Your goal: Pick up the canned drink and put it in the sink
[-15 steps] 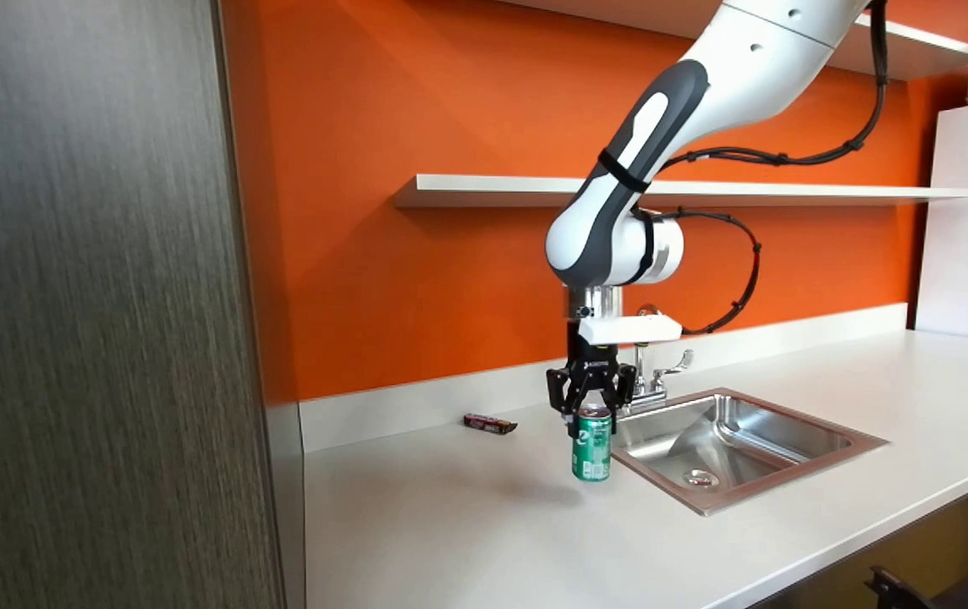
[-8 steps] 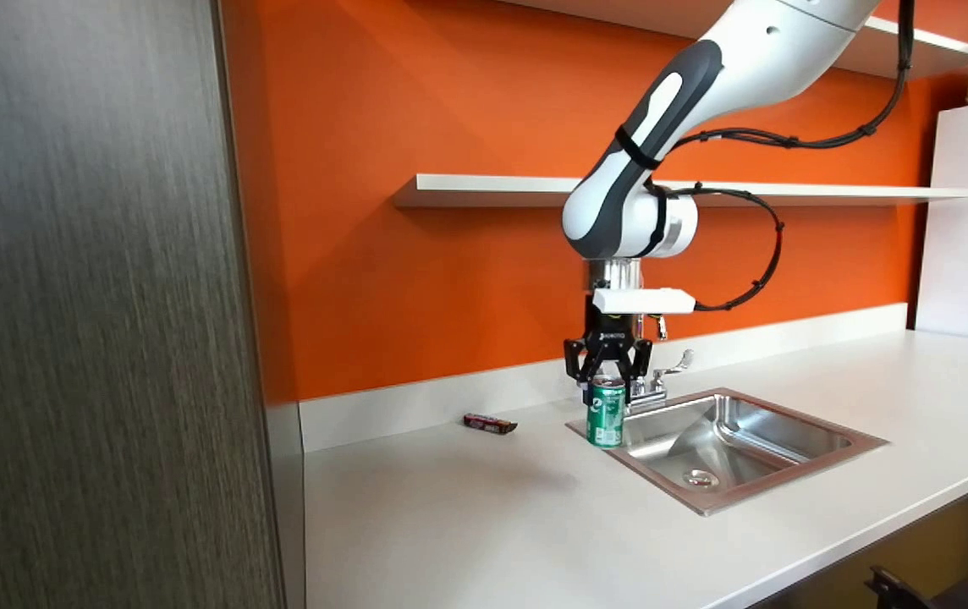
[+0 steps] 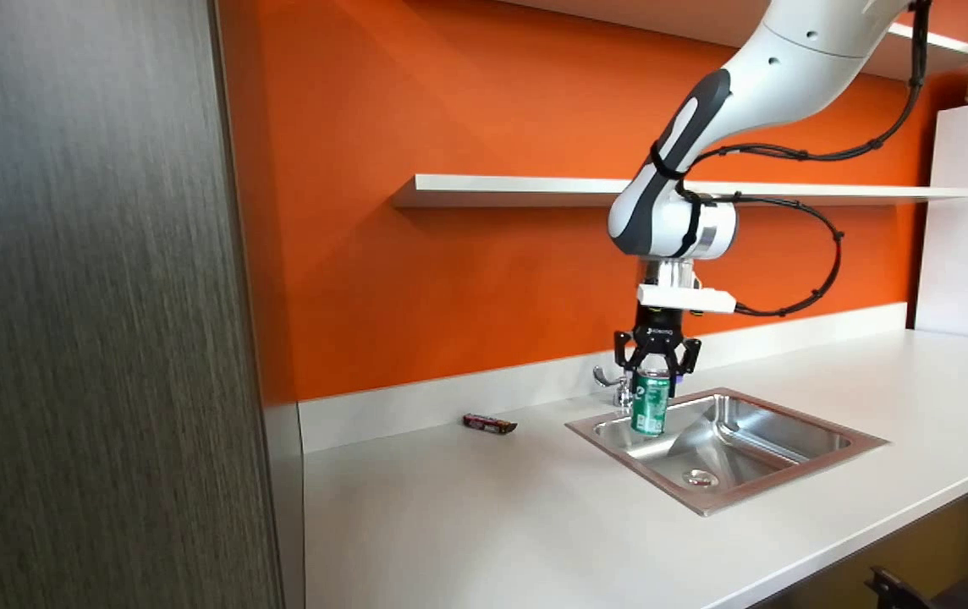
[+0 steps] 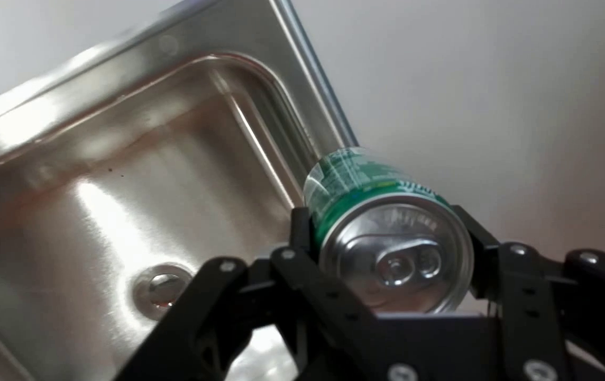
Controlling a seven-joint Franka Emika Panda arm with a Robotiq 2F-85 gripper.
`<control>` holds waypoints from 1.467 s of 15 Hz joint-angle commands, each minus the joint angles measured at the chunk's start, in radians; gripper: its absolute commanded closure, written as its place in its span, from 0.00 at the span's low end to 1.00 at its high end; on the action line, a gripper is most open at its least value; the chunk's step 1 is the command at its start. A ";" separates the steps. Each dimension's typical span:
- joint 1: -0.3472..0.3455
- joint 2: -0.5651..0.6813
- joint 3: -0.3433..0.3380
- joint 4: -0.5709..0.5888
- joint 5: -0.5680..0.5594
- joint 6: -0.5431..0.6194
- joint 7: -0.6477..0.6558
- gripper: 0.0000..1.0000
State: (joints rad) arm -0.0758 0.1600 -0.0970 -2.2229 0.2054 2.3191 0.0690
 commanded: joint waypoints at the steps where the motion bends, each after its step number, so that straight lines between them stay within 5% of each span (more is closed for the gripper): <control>1: -0.060 0.086 -0.020 0.096 0.061 -0.057 -0.027 0.61; 9: -0.145 0.258 -0.047 0.205 0.094 -0.043 -0.007 0.61; 22: -0.166 0.482 -0.025 0.316 0.102 -0.023 0.006 0.61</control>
State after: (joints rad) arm -0.2229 0.6176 -0.1401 -1.9470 0.2956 2.3092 0.0654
